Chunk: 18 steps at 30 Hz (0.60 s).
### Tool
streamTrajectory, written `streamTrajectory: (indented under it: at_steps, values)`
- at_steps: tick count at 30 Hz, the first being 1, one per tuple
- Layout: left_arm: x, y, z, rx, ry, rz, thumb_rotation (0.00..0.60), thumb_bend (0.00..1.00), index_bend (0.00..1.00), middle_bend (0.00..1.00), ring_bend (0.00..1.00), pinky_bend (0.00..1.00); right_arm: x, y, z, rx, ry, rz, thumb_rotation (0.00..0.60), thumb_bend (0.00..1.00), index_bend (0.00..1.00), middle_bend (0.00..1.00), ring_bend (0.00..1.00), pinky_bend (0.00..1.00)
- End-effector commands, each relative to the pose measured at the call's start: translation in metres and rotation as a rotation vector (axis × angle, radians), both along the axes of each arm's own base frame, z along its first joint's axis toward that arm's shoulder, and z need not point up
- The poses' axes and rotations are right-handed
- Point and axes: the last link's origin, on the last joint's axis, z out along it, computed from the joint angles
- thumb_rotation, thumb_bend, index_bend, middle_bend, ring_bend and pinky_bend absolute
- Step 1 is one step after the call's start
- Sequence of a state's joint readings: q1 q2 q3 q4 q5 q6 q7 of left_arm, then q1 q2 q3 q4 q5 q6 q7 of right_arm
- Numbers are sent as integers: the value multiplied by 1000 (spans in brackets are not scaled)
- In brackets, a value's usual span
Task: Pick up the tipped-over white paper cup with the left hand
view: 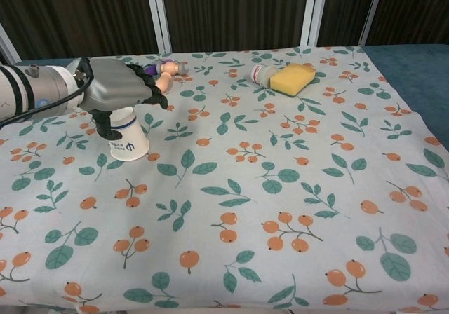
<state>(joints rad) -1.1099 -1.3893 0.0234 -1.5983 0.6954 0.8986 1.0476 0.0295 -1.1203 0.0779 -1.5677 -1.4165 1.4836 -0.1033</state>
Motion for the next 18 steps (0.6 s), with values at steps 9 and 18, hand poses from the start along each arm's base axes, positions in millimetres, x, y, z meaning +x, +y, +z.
streamTrajectory:
  at_steps: [9,18]
  values:
    - [-7,0,-9,22,115,9,600,295,267,230,0,0,-4,0,0,-8,15,-35,600,288,0,0,0,0]
    - [-9,-1,-12,39,131,1,600,414,444,401,75,0,-9,-1,0,-9,41,-82,600,286,0,0,0,0]
